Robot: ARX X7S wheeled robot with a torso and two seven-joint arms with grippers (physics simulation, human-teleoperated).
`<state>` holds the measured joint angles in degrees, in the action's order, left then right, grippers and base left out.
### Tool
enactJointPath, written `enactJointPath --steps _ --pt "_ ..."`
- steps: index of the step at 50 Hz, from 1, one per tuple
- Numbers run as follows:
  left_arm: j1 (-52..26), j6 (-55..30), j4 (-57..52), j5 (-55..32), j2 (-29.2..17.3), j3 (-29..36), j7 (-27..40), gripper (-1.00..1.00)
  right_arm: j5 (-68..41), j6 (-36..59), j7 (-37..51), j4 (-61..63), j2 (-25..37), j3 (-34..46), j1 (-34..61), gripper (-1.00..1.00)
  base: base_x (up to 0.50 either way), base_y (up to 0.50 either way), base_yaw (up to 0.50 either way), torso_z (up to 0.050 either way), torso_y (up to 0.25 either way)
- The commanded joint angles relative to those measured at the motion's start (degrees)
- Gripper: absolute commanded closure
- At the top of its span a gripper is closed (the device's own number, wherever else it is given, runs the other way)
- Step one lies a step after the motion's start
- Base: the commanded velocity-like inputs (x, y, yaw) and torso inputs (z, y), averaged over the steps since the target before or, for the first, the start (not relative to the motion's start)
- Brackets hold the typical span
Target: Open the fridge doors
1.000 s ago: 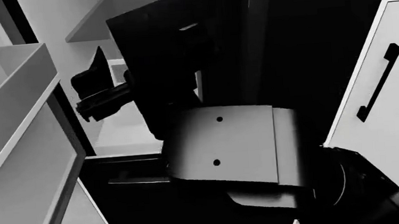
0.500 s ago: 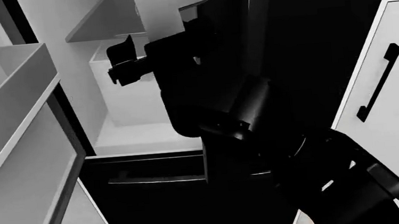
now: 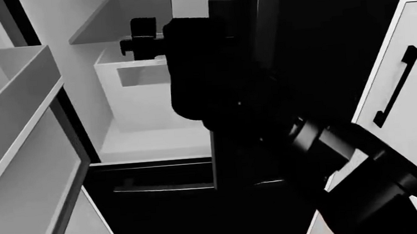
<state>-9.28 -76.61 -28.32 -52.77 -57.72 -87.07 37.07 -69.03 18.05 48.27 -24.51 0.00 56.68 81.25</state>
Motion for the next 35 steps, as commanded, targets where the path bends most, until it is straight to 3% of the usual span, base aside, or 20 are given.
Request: enactJointPath --steps 1,12,19,35 --pt "0.4 -0.1 -0.3 -0.1 0.3 -0.3 0.1 -1.0 -0.5 -4.1 17.4 -8.9 4.2 -5.0 -2.6 -1.0 0.0 0.0 0.0 0.0 0.0" --pt "1.7 0.6 -0.3 0.7 1.0 -1.1 -1.0 -1.0 1.3 -12.9 34.8 1.4 8.6 -10.6 -8.5 -1.0 0.0 0.0 0.0 0.0 0.0" --pt "1.4 0.6 -0.5 0.3 1.1 -0.6 -0.5 -1.0 5.0 -16.5 41.5 11.7 11.9 -13.0 -11.7 -1.0 0.0 0.0 0.0 0.0 0.0" --pt "-0.4 1.2 -0.1 -0.9 0.6 2.6 1.7 -1.0 21.6 0.6 41.5 34.0 8.9 -42.2 -25.7 -1.0 0.0 0.0 0.0 0.001 0.001"
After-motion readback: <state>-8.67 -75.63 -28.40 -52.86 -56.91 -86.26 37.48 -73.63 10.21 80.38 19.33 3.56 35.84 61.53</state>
